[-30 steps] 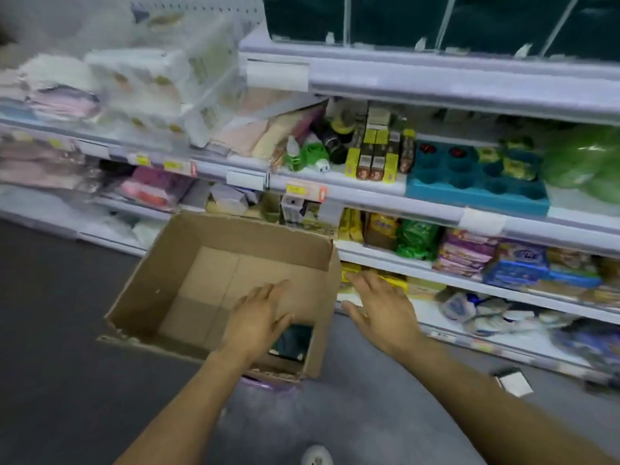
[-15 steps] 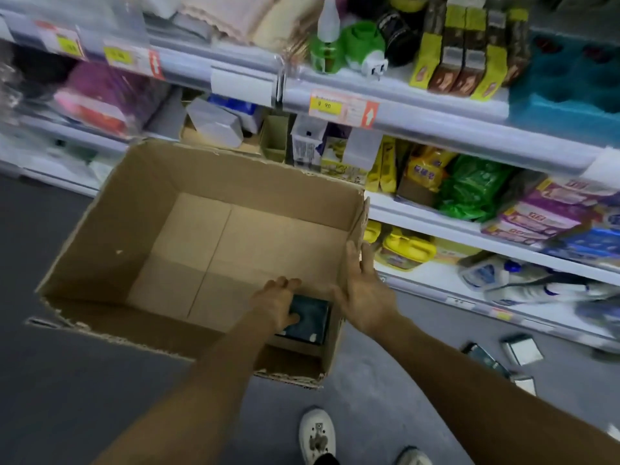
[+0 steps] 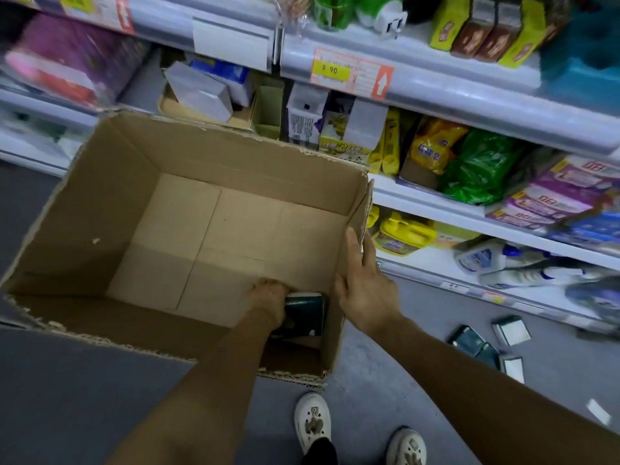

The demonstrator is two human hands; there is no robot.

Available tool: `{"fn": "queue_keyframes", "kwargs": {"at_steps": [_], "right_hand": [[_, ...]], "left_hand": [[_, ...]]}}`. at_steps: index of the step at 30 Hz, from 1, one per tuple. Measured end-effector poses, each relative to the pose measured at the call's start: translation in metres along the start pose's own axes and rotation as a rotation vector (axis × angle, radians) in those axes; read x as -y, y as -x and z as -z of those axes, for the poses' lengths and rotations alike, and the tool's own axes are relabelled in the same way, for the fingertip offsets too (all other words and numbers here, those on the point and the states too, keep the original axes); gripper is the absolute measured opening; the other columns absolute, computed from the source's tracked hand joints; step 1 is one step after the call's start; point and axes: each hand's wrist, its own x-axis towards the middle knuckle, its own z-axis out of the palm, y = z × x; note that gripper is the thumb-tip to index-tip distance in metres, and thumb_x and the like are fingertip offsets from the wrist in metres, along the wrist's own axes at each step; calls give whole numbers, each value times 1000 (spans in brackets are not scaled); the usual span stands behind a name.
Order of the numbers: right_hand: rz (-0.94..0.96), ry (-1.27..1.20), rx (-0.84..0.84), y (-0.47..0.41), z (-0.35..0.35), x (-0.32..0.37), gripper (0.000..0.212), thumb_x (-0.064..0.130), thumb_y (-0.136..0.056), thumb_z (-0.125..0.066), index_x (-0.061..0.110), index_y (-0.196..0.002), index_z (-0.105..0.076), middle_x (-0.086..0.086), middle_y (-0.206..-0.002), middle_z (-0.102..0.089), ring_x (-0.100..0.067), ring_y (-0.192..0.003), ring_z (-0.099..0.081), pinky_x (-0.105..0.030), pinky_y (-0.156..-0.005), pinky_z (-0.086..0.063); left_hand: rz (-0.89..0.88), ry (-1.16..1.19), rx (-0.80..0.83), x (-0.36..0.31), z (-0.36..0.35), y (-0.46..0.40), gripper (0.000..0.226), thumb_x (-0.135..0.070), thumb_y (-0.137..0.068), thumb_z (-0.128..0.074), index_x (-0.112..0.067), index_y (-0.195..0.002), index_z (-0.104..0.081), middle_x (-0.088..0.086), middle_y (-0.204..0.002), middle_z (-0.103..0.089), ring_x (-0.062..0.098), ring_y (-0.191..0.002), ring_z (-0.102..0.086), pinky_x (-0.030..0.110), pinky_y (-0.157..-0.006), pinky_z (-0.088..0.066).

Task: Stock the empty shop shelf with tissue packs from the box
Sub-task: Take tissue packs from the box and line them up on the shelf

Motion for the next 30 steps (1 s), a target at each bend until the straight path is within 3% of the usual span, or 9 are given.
{"fn": "queue_keyframes", "kwargs": {"at_steps": [2,5,7,10,13,17,23,26,30], "right_hand": [[-4,-8,11,2,7,1,75,41,-100,-36,22,-154,11,-11,-162,6,-32,-127,-48,-37,-78,-50],[-17,46,19,10,23,5,73,49,-100,-34,20,-154,6,-10,-162,0,-31,-142,-26,-46,-104,-36],[25,84,1,15,38,9,75,52,-98,-37,19,-154,0,-9,-161,0,-29,-146,-14,-49,-113,-23],[215,82,-6,23,66,14,83,55,-92,-50,22,-154,-5,-5,-161,-1,-25,-147,-5,-48,-118,-13],[400,68,16,31,106,20,79,51,-88,-59,25,-152,-21,-1,-156,-23,-20,-142,-19,-40,-114,-18],[417,43,-8,49,162,16,43,48,-89,-60,29,-127,-53,3,-122,-55,-19,-114,-50,-34,-90,-39],[346,-115,-98,89,240,-22,34,43,-85,-68,24,-111,-58,5,-106,-55,-18,-104,-53,-40,-82,-48],[346,-121,-153,116,275,-46,37,44,-84,-69,27,-115,-56,5,-111,-57,-17,-102,-54,-38,-84,-48],[330,-130,-212,154,323,-92,38,43,-86,-67,30,-119,-54,10,-112,-62,-12,-99,-58,-35,-80,-49]], "left_hand": [[34,260,-8,7,12,13,72,-36,-71,-84,-35,-136,-53,-1,-131,-61,20,-118,-53,31,-99,-43],[13,551,-48,11,40,37,47,-28,-67,-89,-23,-106,-63,3,-112,-69,19,-97,-64,29,-83,-53],[-30,577,-136,9,64,59,37,-28,-65,-89,-25,-85,-57,2,-97,-70,18,-85,-64,27,-70,-51],[-102,522,-246,1,98,97,35,-30,-67,-88,-27,-80,-56,-4,-84,-68,15,-78,-64,30,-69,-53],[-218,509,-270,-15,130,135,33,-28,-66,-88,-27,-81,-59,-9,-78,-67,12,-74,-64,29,-68,-52],[-317,503,-314,-41,172,177,35,-23,-65,-89,-27,-90,-65,-10,-83,-69,9,-80,-65,29,-75,-54],[-464,650,-368,-98,226,228,40,0,-69,-84,-17,-99,-63,-8,-86,-68,-4,-75,-64,9,-67,-48],[-556,575,-387,-144,246,244,39,-10,-69,-87,-21,-99,-65,-4,-90,-71,9,-83,-67,25,-76,-55],[-678,471,-418,-214,270,263,40,-27,-71,-87,-33,-103,-64,-9,-93,-70,7,-87,-65,34,-79,-55]]}}
